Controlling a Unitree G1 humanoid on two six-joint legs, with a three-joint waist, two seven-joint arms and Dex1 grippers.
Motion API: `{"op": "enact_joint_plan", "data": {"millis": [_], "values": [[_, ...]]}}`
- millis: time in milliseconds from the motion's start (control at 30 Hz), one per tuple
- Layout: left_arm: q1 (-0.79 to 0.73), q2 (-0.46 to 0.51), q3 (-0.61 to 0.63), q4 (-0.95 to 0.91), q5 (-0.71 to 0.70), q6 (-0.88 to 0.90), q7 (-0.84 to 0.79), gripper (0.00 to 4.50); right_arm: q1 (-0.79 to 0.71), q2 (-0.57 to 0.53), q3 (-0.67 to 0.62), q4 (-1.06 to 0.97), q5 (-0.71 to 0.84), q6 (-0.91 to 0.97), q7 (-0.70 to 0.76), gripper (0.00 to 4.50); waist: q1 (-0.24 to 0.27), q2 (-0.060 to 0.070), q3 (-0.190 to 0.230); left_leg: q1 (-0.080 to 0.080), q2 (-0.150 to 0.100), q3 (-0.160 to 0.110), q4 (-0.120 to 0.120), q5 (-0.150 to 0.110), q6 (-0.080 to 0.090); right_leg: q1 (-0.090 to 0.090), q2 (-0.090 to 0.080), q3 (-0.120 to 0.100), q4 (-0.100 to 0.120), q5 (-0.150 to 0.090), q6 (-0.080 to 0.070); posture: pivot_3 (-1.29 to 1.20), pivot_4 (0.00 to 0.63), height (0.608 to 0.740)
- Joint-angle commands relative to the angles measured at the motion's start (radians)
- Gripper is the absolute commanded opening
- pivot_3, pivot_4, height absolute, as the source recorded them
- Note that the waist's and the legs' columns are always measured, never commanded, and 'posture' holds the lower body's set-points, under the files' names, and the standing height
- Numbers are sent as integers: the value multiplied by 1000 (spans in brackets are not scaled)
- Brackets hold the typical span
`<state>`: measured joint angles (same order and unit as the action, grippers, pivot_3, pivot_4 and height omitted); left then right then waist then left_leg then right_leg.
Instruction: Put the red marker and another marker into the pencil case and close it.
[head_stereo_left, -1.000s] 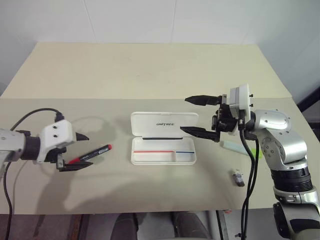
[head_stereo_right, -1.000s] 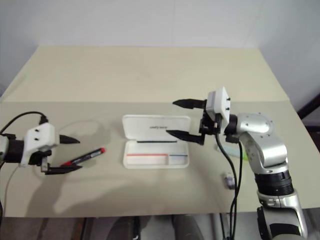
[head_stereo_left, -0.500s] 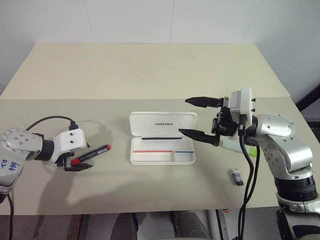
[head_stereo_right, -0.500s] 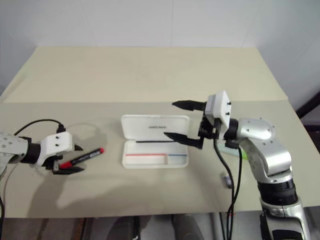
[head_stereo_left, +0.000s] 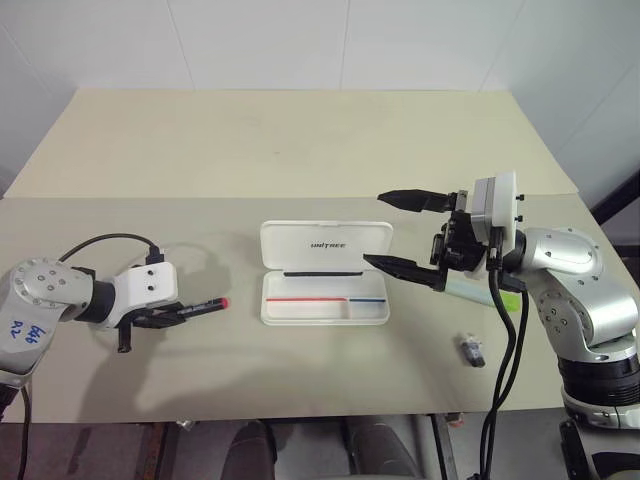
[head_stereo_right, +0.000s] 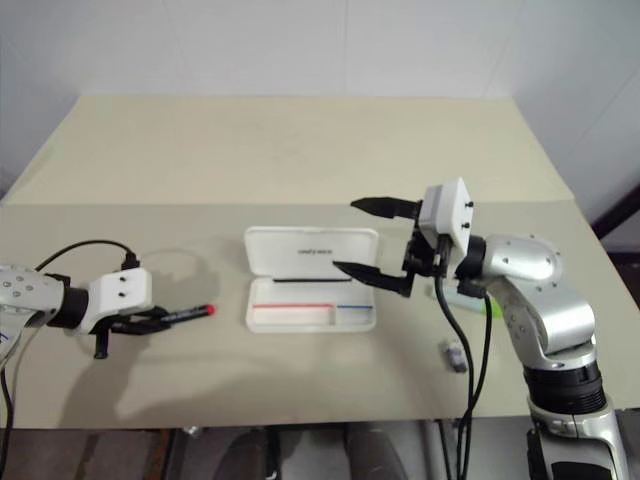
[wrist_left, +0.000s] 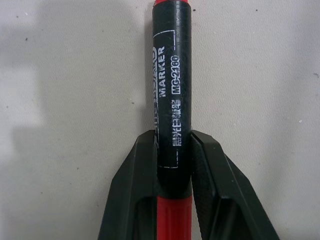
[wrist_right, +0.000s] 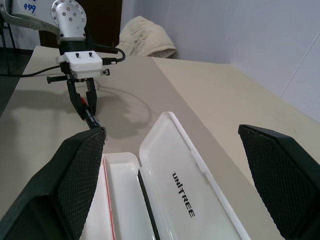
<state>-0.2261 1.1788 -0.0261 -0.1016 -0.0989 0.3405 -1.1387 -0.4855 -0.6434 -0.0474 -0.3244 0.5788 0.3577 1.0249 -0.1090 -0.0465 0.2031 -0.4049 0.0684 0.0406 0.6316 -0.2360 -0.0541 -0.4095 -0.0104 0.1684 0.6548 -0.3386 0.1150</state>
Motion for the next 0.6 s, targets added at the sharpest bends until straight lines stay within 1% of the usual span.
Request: {"op": "enact_joint_plan", "data": {"millis": [33, 133, 167, 300, 433, 600], "values": [[-62, -18, 12, -22, -32, -6, -31, 546, 7, -16, -29, 0, 5, -17, 10, 4500, 1, 0, 0, 0, 0, 0, 0, 0, 0, 0, 0, 0, 0, 0, 0, 0, 150, 740], [-66, -24, 23, -56, -80, -48, -95, 546, 15, -25, -31, 17, 1, -22, 18, 4500, 1, 0, 0, -1, -1, 1, -1, -1, -1, 0, 0, 0, -1, 3, 6, 0, 150, 740], [-66, -27, 30, -66, -95, -55, -108, 546, 18, -30, -33, 22, 1, -21, 23, 4500, 0, 0, 0, -1, 0, 0, -1, -1, -1, 0, 0, 0, -1, 7, 15, 0, 150, 740], [-98, -63, 48, -109, -164, -6, -113, 546, 26, -45, -44, 41, -6, -30, 28, 4500, -1, 0, 0, -1, 0, 0, -3, -2, -2, -1, 0, -1, -1, 6, 15, 0, 150, 740], [-182, -155, 22, -126, -206, 12, -86, 546, 42, -60, -61, 71, -24, -50, 26, 4500, 3, 0, 0, -2, 0, 0, -2, -2, -1, -1, 0, -1, -1, 6, 16, 0, 150, 740], [-311, -272, -66, -45, -142, -12, -49, 546, 99, -100, -97, 116, -58, -95, 48, 4500, 18, 0, 0, -1, -1, -1, 1, -2, -1, 1, 0, 0, -1, 7, 18, 0, 150, 740]]}}
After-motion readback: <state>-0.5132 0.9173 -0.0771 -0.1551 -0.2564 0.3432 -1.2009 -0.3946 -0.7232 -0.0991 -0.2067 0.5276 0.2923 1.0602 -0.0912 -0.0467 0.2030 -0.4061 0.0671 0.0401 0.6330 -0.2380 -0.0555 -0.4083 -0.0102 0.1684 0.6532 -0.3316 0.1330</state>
